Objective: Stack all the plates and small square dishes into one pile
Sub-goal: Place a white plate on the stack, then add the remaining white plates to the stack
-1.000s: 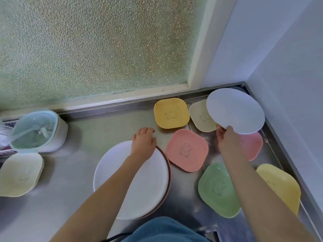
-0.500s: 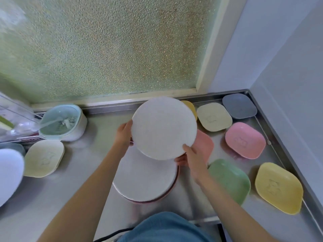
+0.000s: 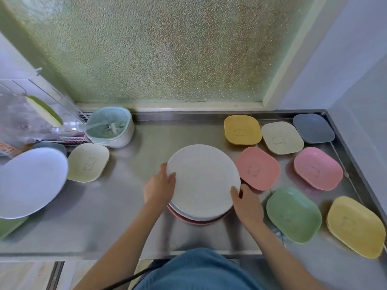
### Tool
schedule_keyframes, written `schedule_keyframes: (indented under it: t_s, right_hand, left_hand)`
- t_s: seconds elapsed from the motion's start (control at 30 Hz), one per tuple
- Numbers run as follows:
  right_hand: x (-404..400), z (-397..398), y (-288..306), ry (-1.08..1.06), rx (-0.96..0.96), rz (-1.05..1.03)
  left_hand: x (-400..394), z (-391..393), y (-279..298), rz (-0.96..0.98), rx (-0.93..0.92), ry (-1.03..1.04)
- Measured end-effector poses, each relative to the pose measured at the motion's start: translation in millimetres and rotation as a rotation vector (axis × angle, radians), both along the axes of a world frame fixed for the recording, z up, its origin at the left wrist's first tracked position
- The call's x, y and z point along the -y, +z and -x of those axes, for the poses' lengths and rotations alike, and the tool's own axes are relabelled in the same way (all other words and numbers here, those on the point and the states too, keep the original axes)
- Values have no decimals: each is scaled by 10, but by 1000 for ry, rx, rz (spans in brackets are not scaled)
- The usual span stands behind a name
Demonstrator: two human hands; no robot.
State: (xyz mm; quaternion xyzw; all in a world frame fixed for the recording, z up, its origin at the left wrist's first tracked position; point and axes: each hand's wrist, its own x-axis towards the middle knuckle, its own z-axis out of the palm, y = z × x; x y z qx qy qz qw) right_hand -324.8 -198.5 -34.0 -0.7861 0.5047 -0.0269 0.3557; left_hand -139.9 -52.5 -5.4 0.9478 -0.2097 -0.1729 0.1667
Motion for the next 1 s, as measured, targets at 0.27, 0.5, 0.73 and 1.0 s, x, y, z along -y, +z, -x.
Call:
schedule_keyframes:
  t_s: [0.27,0.5,0.73,1.0]
  right_hand:
    - [-46,-63,-81,-49,12,102]
    - [-45,-161,-217,26,133,56]
    - [-48,-165,-240,-22,268,-80]
    - [-160,-211,-188,-91,341,-184]
  left_hand:
    - [-166,-1,-54,-179,108,-108]
    - [-232,-41,-230,275,-366,6]
    - [-218,53,-144,451,-518,133]
    - [-215,65,-143,545,-614,234]
